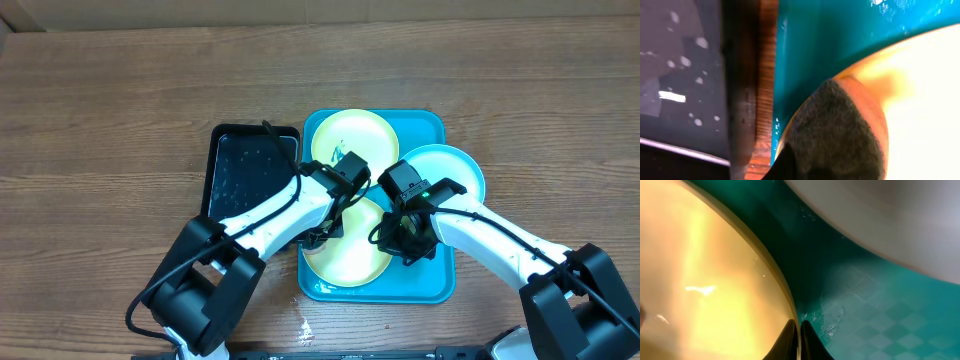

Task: Clean dirty plates on tray and stack at the side
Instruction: 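Scrub the yellow plate with the sponge while the right gripper holds its rim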

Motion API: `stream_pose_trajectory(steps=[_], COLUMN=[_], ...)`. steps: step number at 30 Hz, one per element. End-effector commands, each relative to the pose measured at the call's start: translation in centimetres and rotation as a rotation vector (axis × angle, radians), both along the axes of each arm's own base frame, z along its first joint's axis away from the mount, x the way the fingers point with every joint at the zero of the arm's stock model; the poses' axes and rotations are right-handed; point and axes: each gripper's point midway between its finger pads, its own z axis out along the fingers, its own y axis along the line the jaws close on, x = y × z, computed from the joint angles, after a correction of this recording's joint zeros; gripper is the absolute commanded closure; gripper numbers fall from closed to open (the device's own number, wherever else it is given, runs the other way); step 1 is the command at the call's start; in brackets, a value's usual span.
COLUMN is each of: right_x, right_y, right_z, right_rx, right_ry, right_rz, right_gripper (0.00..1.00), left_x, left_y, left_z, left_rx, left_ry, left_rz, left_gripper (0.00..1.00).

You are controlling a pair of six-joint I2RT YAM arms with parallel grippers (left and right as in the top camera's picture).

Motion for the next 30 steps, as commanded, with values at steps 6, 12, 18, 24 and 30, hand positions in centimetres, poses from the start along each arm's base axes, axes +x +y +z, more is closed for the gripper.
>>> stream_pose_trajectory(steps=[6, 12, 18, 24, 30], right_x=[0.2, 0.2, 0.2, 0.4, 0.5], right_y=[-0.9, -0.9, -0.9, -0.9, -1.1], right_z=[-0.1, -0.1, -0.1, -0.1, -0.1], right_rx=[-0.048, -0.048, -0.047, -0.045, -0.044], right_ry=[-0.011, -0.011, -0.012, -0.015, -0.014], right_rz=[-0.009, -0.009, -0.009, -0.017, -0.026], right_gripper=[0.96, 0.96, 0.96, 0.96, 0.96], left_x=[1.4, 1.3, -0.9, -4.4, -3.4], left_y=[-1.2, -6.5, -8.0, -5.2, -0.2], left_z=[0.3, 0.4, -0.6, -1.5, -1.7], left_rx=[-0.127, -0.406, -0.534, -0.43, -0.147], left_ry=[-0.024, 0.025, 0.106, 0.241, 0.161], left_rz=[0.047, -0.115, -0.159, -0.137, -0.017], left_gripper=[0.96, 0.96, 0.96, 0.96, 0.96])
